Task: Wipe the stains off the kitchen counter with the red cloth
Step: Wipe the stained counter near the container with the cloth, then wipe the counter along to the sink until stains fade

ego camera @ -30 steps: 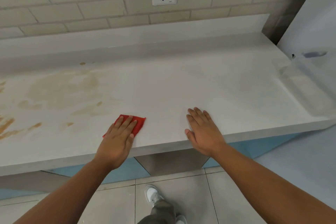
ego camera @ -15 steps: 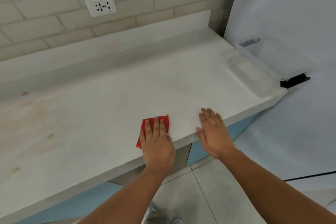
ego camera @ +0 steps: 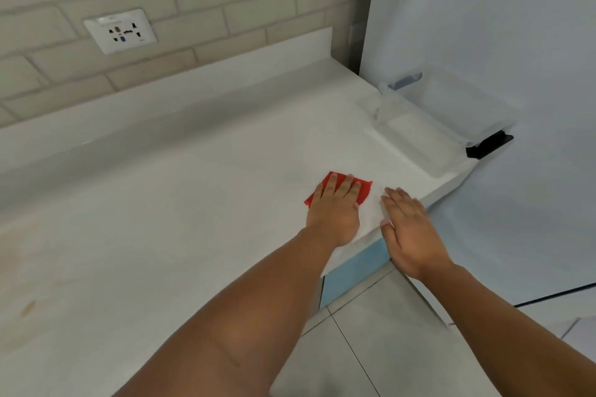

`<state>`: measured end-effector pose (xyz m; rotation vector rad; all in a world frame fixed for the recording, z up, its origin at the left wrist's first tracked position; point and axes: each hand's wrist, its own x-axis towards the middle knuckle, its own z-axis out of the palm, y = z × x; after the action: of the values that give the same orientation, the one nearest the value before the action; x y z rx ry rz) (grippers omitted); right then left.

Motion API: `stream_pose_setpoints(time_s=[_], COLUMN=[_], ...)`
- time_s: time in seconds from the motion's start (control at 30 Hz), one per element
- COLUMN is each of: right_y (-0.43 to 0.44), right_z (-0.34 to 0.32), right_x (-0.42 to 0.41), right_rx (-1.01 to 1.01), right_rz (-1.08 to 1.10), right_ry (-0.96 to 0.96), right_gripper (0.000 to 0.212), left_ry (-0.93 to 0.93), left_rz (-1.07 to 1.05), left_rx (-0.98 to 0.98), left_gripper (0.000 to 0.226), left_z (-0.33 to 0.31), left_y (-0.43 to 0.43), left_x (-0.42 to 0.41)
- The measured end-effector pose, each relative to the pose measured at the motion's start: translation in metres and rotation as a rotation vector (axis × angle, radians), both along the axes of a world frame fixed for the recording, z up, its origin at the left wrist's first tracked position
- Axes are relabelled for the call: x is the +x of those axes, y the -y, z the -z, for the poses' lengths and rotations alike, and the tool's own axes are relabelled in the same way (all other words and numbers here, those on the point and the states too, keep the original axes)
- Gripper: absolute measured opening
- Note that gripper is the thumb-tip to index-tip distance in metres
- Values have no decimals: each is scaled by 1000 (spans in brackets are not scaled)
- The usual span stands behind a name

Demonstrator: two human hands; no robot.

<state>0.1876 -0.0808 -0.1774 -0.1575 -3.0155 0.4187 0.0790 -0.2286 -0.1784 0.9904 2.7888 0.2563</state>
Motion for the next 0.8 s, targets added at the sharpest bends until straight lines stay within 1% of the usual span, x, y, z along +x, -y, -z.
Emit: stream_pose_setpoints(time_s=[0.03, 0.1, 0.2, 0.27, 0.33, 0.4, 0.47, 0.53, 0.67, 0.73, 0.8], right_y=[0, -1, -2, -2, 3, 13, 31, 50, 104, 136, 175], right_z=[-1, -4, -9, -13, -16, -17, -15, -14, -12, -10, -11], right_x=[-3, -9, -20, -25, -31, -35, -40, -43, -56, -60, -61], right_rx=[7, 15, 29, 36, 28, 22, 16, 14, 6, 2, -15], right_rz=[-8, -23, -8, 1, -2, -28, -81, -137, -283, -351, -445], right_ry=[8, 24, 39, 48, 59, 72, 89, 102, 104, 110, 119], right_gripper=[61, 65, 72, 69, 67, 66, 67, 68, 81, 81, 79], left_ry=[-1, -6, -2, 2, -15, -21, -14, -9, -9, 11, -22], left_rz=[11, -40, -219, -291, -264, -170, -119, -152, -367, -460, -506], left_rx=[3, -11, -33, -27, -21, -4, 20, 27, 50, 41, -20], left_gripper=[56, 56, 60, 63, 63, 59, 54, 54, 57, 58, 58], left_z=[-1, 0, 2, 1, 0, 1, 2, 2, -2, -5, -7], left_y=[2, 9, 16, 17, 25, 44, 77, 113, 187, 219, 253], left_x=[-12, -31, -47, -39, -25, -11, 0, 11, 46, 64, 82])
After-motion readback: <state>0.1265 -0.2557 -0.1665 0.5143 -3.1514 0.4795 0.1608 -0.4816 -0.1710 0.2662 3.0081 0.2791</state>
